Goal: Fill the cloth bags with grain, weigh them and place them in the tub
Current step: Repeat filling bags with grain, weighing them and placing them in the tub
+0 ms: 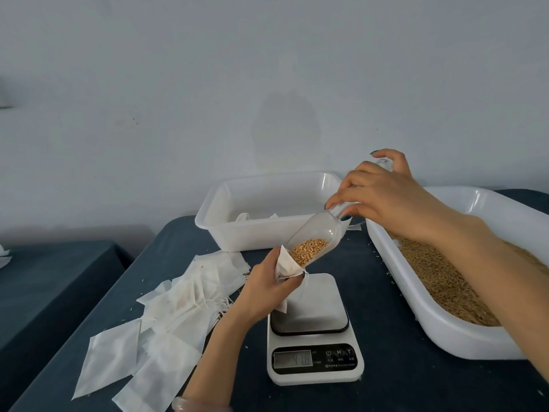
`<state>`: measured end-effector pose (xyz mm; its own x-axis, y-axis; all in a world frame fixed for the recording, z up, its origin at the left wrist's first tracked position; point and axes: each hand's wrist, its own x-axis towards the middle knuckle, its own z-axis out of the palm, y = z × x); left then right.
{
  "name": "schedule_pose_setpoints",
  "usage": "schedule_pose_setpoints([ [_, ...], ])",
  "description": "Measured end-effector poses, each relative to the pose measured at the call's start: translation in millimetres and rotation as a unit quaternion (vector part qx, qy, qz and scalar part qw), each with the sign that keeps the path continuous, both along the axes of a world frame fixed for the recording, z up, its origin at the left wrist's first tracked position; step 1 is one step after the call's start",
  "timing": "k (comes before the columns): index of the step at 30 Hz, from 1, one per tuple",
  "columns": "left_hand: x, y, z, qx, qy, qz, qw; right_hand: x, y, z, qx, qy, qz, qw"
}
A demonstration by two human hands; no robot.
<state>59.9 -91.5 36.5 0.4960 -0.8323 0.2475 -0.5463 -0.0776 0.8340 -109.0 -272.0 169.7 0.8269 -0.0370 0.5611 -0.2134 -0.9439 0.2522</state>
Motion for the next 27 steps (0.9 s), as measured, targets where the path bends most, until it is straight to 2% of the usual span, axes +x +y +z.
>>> schedule_pose_setpoints([
  [11, -3.9, 2.6, 4.8, -0.018, 0.02, 0.001, 1.0, -6.9, 2.8, -2.1, 0.008, -0.017, 0.001, 1.0],
  [16, -2.4, 3.6, 5.9, -0.023, 0.024, 0.004, 0.999, -8.5, -7.1, -11.8, 0.061, -0.029, 0.003, 0.998],
  [20, -3.2, 4.5, 8.7, -0.047, 0.046, 0.0, 0.998, -8.0, -20.1, -26.6, 0.17, -0.013, -0.006, 0.985],
  [23, -5.1, 4.7, 10.9, -0.061, 0.072, -0.002, 0.996, -9.4, -27.0, -39.5, 0.274, 0.027, -0.01, 0.961],
  [25, -6.1, 4.6, 11.1, -0.078, 0.096, -0.008, 0.992, -10.7, -30.2, -46.0, 0.385, 0.035, 0.009, 0.922],
  [27, -5.8, 5.3, 11.4, -0.088, 0.117, -0.004, 0.989, -12.4, -32.2, -49.9, 0.493, 0.039, 0.04, 0.868],
])
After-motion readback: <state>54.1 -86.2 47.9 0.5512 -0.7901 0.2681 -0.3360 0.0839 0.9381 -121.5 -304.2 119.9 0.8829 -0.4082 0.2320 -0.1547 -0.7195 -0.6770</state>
